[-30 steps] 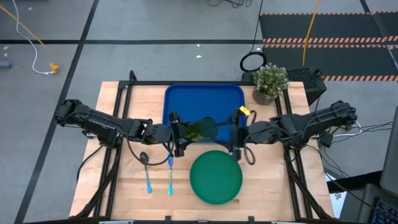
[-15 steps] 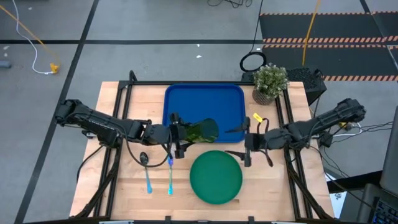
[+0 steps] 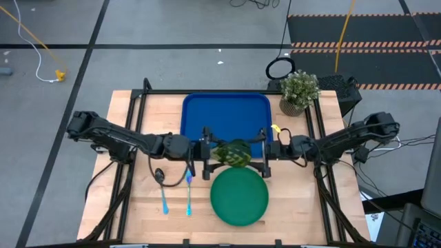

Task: Pick and place plate/cup/fork/spoon on tray
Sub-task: Put the green glass on the top left of the blue tray

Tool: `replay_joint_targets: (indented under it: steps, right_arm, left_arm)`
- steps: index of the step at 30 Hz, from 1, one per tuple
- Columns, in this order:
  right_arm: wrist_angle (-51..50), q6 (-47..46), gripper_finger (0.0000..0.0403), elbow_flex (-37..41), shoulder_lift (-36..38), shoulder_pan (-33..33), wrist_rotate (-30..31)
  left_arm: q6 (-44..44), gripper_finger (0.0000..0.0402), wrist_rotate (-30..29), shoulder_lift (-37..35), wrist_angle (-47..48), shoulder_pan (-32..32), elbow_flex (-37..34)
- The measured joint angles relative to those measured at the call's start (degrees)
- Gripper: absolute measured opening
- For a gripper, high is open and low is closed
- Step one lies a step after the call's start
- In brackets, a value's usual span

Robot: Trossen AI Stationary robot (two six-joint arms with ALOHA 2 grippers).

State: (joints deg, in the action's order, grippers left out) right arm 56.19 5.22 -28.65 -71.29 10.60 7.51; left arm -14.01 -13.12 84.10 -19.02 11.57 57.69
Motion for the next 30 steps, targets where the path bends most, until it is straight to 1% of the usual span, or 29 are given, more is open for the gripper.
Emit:
replay_joint_targets:
  steps: [3,9,12,15,19,23,26,30]
  right_arm:
    - [1.6,-0.2,0.0338,-0.4,-0.9,-0.5,-0.6]
    - [0.8,-0.7,0.0344,-0.4,0.1,-0.5,-0.9]
    - [0.7,-2.1,0.0367,-0.4,0.7,-1.1,-3.2]
    - [0.5,-3.2,0.0394,-0.4,0.8,-1.3,-3.2]
    - [-0.7,-0.6,0.0397,-1.6,0.8,-1.3,-3.2]
    - [-1.7,1.8,0.0399,-3.0,0.8,-1.3,-2.8]
    - [-1.3,3.0,0.0399,-3.5,0.8,-1.3,-2.8]
    - [-1.4,3.1,0.04,-3.5,0.8,-1.0,-3.0]
  left_arm:
    - [-0.4,0.0323,2.1,1.6,-1.7,-1.1,0.0]
    - [-0.3,0.0323,5.1,3.1,-4.3,-2.7,0.0]
    - [0.4,0.0323,6.2,3.1,-5.2,-3.1,0.0]
    - [0.7,0.0323,6.9,3.1,-5.6,-3.3,0.0]
    - [0.8,0.0324,7.1,3.2,-7.4,-3.3,0.0]
    - [0.4,0.0324,7.7,5.6,-11.1,-3.4,0.0]
    - [-0.5,0.0324,9.1,8.0,-16.4,-3.7,0.0]
    - [-1.2,0.0324,9.4,10.8,-20.1,-4.6,0.1]
